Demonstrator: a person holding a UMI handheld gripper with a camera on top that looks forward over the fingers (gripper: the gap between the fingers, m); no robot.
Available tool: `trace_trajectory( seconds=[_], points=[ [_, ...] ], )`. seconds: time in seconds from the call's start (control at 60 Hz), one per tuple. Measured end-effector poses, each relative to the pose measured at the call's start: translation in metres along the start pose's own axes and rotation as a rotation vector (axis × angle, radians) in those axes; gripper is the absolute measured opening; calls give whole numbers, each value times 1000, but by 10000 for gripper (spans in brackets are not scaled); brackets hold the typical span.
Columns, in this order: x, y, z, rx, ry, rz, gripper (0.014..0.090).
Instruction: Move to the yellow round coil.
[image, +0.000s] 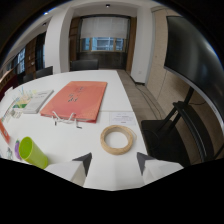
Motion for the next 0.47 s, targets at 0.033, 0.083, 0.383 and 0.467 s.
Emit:
trace_trajectory(
  seconds=[0.033,0.083,0.383,0.467],
  points=[
    [0,2,5,-7,-3,2,854],
    [0,3,10,-14,-9,7,853],
    [3,3,16,-17,-19,7,855],
    [3,2,15,-16,-18,9,856]
  ],
)
